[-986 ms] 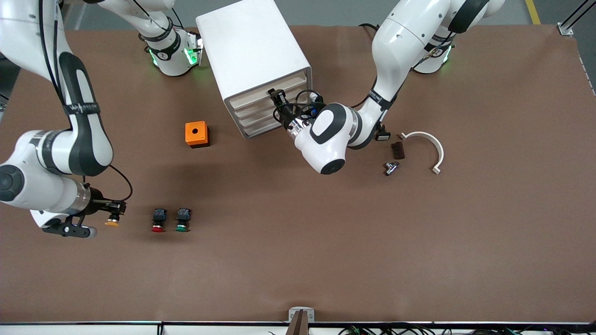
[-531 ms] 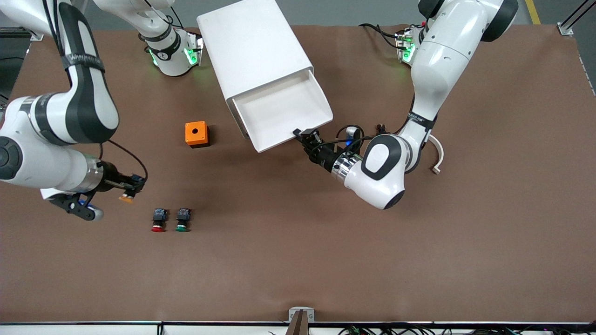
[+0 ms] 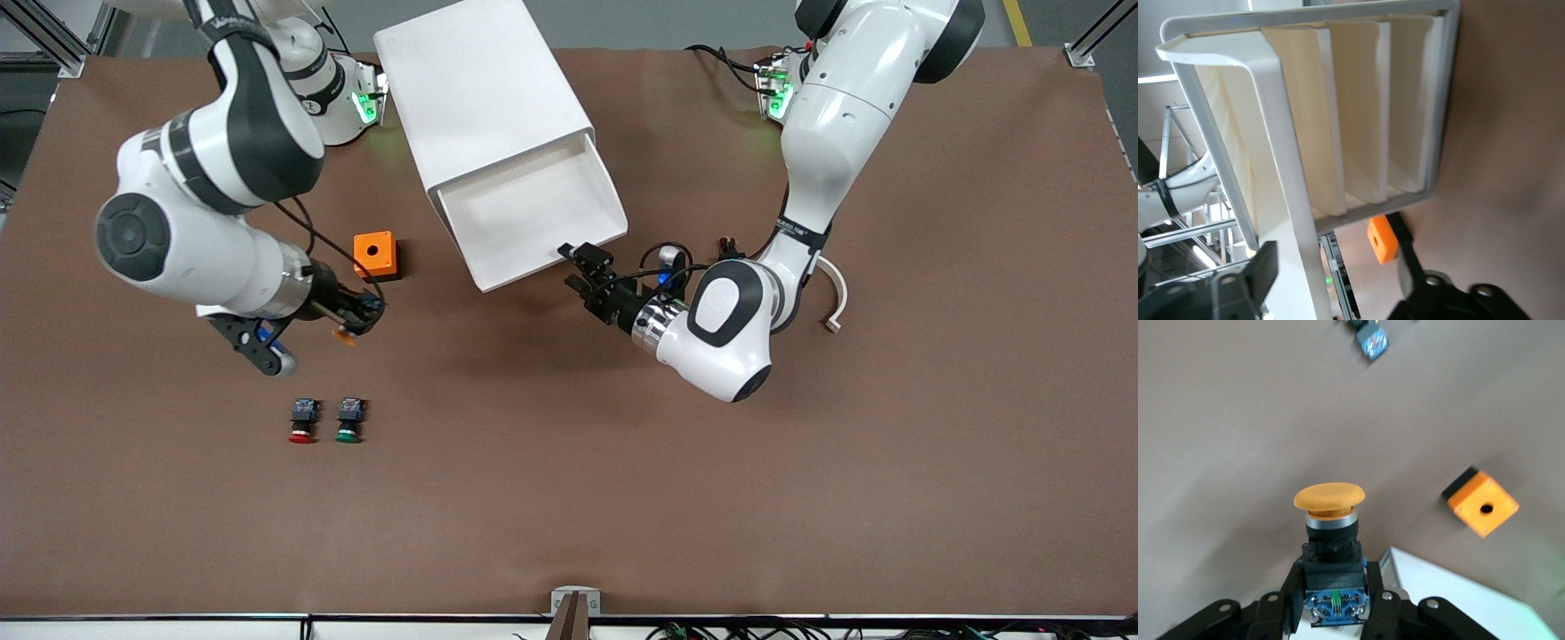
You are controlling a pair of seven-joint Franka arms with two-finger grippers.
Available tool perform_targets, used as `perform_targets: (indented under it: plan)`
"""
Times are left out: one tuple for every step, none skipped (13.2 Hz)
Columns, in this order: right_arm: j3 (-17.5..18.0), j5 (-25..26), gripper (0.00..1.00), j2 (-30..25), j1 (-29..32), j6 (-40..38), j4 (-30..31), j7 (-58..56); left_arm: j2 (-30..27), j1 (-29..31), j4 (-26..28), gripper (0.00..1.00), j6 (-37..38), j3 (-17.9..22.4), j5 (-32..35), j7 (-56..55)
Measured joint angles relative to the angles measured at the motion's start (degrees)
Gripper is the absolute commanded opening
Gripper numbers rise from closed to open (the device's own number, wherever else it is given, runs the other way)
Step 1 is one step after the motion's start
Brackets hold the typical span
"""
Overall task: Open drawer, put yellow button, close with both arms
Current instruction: 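Carry the yellow button over the open drawer with the right gripper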
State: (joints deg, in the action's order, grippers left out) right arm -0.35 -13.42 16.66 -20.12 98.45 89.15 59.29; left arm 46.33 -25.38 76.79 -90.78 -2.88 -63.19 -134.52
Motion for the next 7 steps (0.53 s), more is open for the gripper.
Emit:
perform_targets:
  plan:
    - [0.02, -0.08, 0.01, -0.48, -1.94, 0.0, 0.0, 3.86, -0.52, 0.19, -0.57, 1.0, 0.36, 1.77, 1.03, 0.0]
    - [0.05, -0.13, 0.01, -0.94, -4.02, 0.06, 0.0, 7.94, -1.19, 0.53, -1.22, 1.0, 1.29, 3.45, 3.01, 0.01]
    - [0.08, -0.19, 0.01, -1.24, -6.16, 0.46, 0.0, 12.2, -1.81, 0.86, -2.08, 1.0, 2.61, 4.97, 5.81, 0.11]
    - [0.1, -0.21, 0.01, -1.33, -8.19, 1.28, 0.01, 16.51, -2.53, 1.12, -3.11, 1.0, 3.59, 6.3, 8.72, 0.25]
    - [0.1, -0.22, 0.01, -1.33, -10.12, 2.42, 0.15, 20.56, -3.5, 1.4, -3.98, 1.0, 4.0, 7.46, 11.28, 0.37]
    - [0.11, -0.23, 0.01, -1.31, -12.05, 4.2, 0.65, 24.39, -4.73, 1.72, -4.63, 1.0, 4.08, 8.72, 13.2, 1.05]
    - [0.1, -0.23, 0.01, -1.24, -13.93, 6.28, 1.23, 28.1, -6.14, 2.22, -5.0, 1.0, 4.09, 10.35, 14.78, 3.09]
